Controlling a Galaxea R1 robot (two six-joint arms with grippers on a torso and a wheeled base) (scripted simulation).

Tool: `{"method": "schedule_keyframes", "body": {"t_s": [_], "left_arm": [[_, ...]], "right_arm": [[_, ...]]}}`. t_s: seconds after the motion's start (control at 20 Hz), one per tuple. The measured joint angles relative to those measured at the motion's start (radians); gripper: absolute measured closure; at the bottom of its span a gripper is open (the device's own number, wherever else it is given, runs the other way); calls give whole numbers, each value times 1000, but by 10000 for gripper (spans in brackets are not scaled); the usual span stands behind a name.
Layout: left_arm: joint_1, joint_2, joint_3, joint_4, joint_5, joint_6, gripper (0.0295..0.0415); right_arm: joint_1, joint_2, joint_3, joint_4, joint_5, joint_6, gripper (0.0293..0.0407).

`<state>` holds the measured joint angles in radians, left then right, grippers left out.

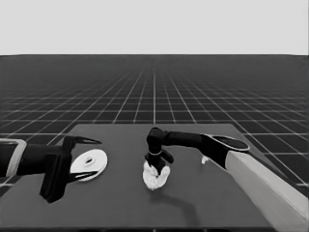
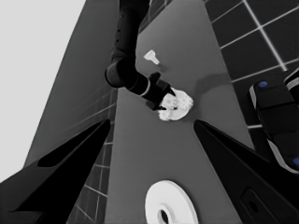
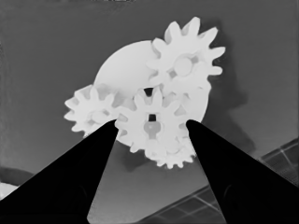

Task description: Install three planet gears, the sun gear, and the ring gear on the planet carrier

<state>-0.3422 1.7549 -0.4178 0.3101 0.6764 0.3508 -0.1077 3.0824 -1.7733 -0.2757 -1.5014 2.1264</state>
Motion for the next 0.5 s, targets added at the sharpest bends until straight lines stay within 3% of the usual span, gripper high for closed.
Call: {"method": "schedule_keyframes", "body": {"t_s": [0.5], "left_arm": [[0, 0, 0, 0, 0, 0, 326]], "right_arm": [[0, 0, 0, 0, 0, 105, 391]]}}
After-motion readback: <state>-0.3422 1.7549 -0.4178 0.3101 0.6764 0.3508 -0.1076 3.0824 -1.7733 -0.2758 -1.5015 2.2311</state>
